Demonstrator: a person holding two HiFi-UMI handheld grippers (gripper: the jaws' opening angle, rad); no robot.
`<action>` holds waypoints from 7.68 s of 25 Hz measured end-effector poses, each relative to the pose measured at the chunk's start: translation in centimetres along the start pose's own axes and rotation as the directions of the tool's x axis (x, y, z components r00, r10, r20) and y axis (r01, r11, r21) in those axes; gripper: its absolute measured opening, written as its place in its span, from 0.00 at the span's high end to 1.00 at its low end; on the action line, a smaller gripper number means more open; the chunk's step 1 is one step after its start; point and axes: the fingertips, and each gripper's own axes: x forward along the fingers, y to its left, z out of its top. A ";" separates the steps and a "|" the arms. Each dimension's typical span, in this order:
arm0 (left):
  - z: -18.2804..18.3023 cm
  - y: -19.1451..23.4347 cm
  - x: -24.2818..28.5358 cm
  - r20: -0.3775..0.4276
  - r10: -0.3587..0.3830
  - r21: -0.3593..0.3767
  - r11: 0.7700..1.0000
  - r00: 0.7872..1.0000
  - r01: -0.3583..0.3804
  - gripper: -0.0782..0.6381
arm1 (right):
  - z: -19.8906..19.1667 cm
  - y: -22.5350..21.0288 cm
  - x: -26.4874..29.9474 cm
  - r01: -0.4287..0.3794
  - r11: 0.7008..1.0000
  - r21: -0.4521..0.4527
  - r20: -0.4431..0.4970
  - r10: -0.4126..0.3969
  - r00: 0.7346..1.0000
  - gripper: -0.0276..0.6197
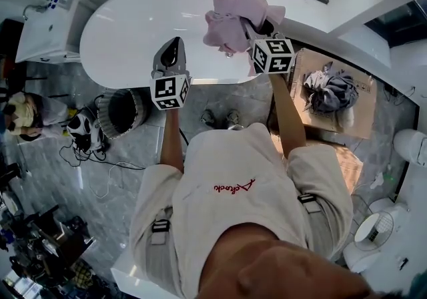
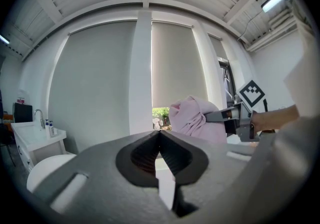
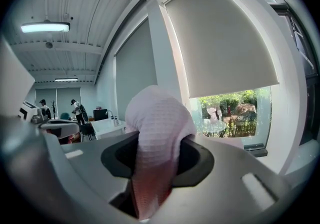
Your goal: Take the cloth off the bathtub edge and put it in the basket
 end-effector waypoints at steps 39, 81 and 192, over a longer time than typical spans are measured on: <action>-8.3 37.5 -46.8 -0.035 0.772 -0.122 0.627 0.634 -0.770 0.89 | -3.4 66.2 11.9 -0.796 0.601 -0.067 -0.093 0.791 0.605 0.71; -18.1 49.6 -51.1 -0.296 0.904 -0.108 0.288 0.308 -0.951 0.89 | -16.0 84.0 23.1 -0.960 0.262 0.102 -0.282 0.933 0.224 0.70; -2.8 29.6 -11.6 0.065 -0.078 -0.093 0.992 0.995 0.084 0.89 | -3.1 34.3 10.8 0.141 0.986 -0.092 0.129 -0.128 0.983 0.95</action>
